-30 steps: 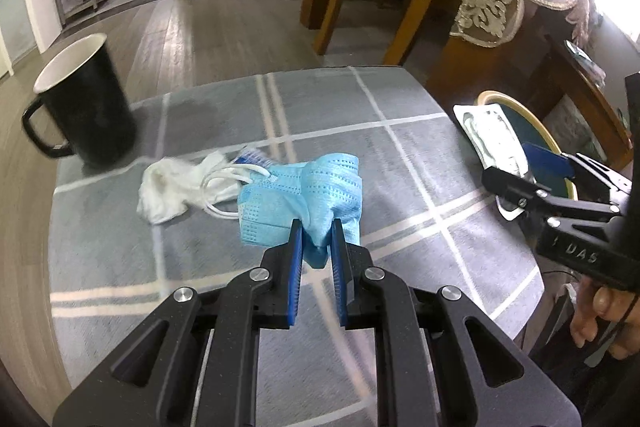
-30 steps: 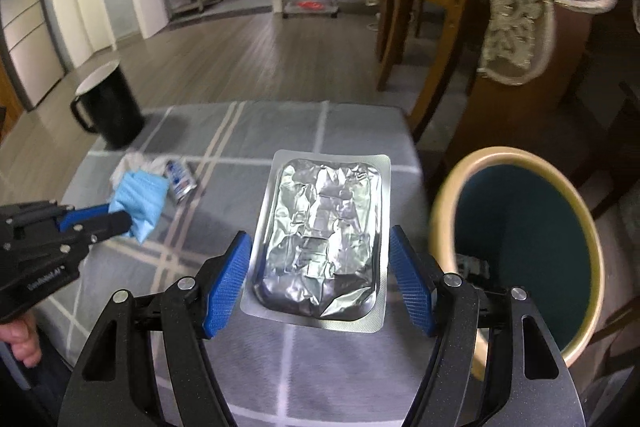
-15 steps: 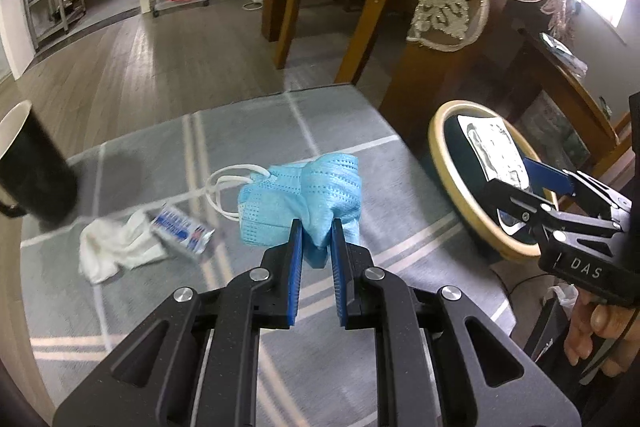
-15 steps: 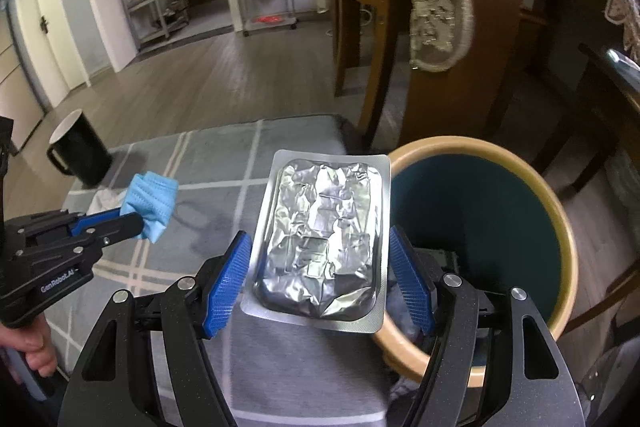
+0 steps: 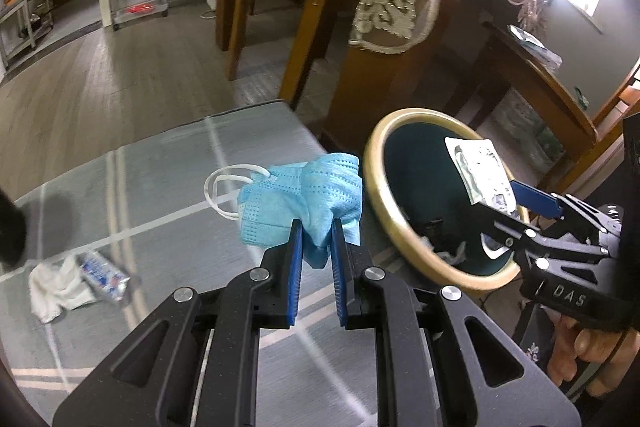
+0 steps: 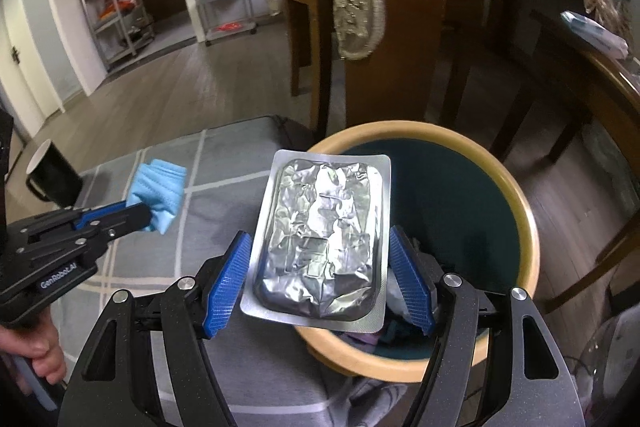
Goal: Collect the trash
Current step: 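Carry the mask with the left tool over the bin while the right tool carries the tray there, then open the left tool over the bin while the right tool opens, dropping the tray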
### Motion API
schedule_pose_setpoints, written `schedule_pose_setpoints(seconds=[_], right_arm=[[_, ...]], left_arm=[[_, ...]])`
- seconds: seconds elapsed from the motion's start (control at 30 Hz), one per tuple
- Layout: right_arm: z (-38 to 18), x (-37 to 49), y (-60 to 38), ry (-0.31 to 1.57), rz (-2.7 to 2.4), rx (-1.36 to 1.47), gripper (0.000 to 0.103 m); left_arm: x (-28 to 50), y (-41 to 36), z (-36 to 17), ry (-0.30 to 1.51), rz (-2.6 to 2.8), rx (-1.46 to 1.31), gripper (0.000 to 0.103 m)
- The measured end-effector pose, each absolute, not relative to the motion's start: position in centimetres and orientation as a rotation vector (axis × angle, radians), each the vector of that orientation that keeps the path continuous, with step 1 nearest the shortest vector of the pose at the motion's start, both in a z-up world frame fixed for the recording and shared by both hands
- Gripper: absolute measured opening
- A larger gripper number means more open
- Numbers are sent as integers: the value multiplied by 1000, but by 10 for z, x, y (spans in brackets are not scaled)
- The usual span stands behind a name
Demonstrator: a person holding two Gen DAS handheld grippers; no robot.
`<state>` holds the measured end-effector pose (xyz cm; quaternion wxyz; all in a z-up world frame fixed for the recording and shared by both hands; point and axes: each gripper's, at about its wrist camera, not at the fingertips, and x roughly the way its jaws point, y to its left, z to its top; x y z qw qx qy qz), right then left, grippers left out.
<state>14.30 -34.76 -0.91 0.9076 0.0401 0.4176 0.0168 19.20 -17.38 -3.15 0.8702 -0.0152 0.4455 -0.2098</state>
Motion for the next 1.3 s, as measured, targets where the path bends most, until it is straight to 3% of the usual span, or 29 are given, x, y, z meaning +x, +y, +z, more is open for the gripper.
schedule_pose_setpoints(seconds=[0.97,1.3], right_arm=[[-45,147,-416,986,-112,235,71],[-47,148,-418,1000,-120,245,72]], left_arm=[[242,-292,-56,1065,-572,-9,13],[243,-282,-46,1055,-556,-22,28]])
